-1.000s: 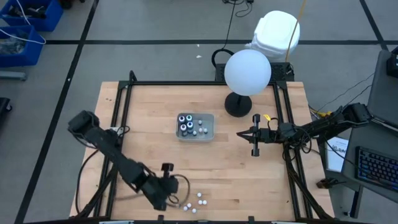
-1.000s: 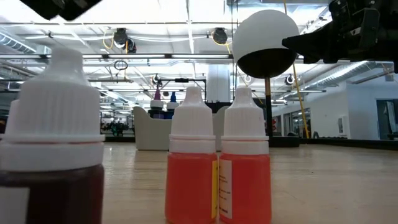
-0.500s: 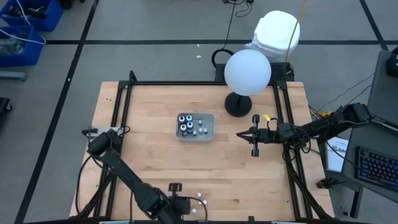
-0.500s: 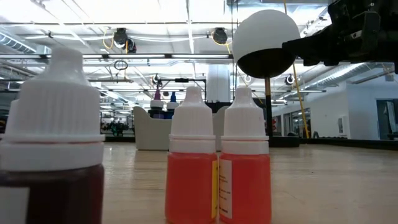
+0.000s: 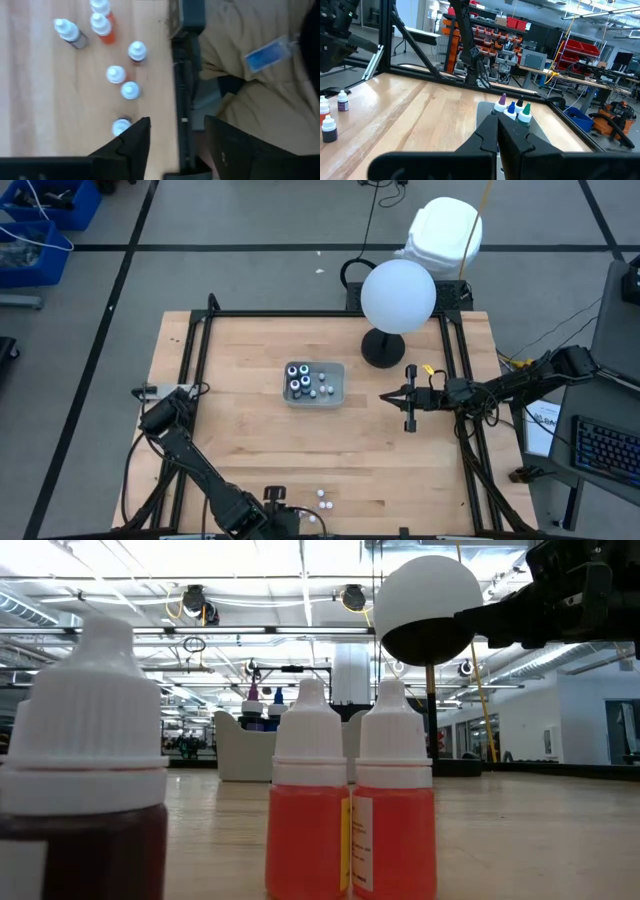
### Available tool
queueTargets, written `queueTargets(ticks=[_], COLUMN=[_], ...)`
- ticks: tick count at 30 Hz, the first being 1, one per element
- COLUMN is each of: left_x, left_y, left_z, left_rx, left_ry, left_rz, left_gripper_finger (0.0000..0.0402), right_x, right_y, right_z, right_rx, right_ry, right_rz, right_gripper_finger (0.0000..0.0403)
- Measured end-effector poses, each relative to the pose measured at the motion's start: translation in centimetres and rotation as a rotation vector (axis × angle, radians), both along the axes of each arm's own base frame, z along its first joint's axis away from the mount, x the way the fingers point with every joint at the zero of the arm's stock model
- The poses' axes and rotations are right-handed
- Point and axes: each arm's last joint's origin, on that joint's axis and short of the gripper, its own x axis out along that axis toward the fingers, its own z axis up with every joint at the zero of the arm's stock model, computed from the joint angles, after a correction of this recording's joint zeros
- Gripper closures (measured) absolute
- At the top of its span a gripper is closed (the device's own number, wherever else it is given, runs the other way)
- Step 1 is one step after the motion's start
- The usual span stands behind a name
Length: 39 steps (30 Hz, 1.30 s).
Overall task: Pick & Place food coloring
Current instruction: Put the small purple food coloring bottle into the gray bin
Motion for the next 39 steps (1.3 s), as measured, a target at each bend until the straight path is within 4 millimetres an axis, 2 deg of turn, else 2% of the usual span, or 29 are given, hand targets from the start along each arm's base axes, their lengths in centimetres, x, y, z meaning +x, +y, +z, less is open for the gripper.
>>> queueTargets(ticks=[9,15,20,27,35,39], left_x=[0.0,0.6,1.2,1.1,1.2,1.0], left_y=[0.8,0.9,1.4,1.8,1.7,1.9], left_z=[-0.3,-1.3,-2.0,-2.8,-3.0,-3.7], left_rx=[0.100,0.117,0.136,0.171,0.161,0.168], left_ry=[0.012,0.030,0.039,0.104,0.106,0.122], left_rz=[-0.044,-0.110,-0.091,-0.087,-0.090,-0.075], left_gripper_finger=[0.0163,0.0174,0.0186,0.0187,0.0188,0.0188], right_x=[0.0,0.0,0.0,0.0,0.0,0.0], right_y=[0.0,0.0,0.0,0.0,0.0,0.0], right_z=[0.1,0.1,0.1,0.1,0.1,0.1], right_rx=[-0.001,-0.002,-0.002,-0.002,-0.002,-0.002], right_ry=[-0.006,-0.006,-0.005,-0.005,-0.007,-0.007], right_rz=[0.000,-0.001,-0.001,-0.001,-0.002,-0.002], right_gripper_finger=[0.0403,0.0403,0.0403,0.0403,0.0403,0.0403])
